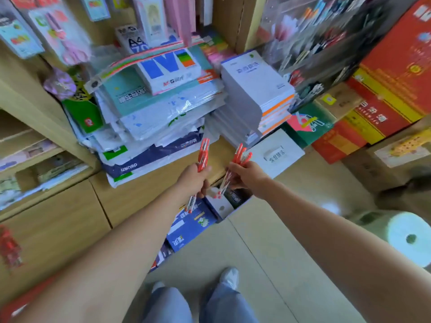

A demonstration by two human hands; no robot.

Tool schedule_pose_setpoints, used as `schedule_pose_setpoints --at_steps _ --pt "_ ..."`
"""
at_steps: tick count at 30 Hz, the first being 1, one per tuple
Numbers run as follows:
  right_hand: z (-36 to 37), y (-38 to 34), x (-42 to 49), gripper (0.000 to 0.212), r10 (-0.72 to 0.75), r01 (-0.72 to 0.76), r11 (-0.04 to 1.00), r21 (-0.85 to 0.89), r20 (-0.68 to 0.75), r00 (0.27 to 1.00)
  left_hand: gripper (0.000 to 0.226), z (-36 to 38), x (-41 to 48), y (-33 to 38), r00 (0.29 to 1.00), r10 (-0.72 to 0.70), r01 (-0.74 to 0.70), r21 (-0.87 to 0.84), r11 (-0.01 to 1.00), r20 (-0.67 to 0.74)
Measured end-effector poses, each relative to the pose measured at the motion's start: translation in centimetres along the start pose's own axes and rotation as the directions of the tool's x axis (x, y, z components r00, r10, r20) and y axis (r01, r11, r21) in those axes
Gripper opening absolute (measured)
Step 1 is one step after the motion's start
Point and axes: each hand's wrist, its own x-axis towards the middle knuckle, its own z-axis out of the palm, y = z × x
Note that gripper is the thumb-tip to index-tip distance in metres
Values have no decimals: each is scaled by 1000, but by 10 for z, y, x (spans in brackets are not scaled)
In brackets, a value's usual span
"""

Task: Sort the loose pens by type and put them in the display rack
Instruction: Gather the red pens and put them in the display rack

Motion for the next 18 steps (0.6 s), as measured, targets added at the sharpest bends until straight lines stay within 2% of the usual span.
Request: schedule_pose_setpoints --at_steps 2,6,11,15,18 --pt "-41 -7 7 20 -15 21 997 75 -83 996 21 31 17 27 999 12 -13 10 1000 35" --pt "-111 -23 31 20 -68 90 992 85 -236 969 16 75 56 81 996 58 -64 89 994 68" --pt "-183 -54 75 15 -107 140 986 93 -299 948 21 111 122 140 990 113 -125 162 979 79" --pt "-232 -76 117 15 -101 154 981 115 -374 922 19 134 173 178 987 120 -128 73 989 105" --pt "-265 -91 148 13 -74 145 979 146 -409 910 13 150 209 202 987 127 -134 67 989 100"
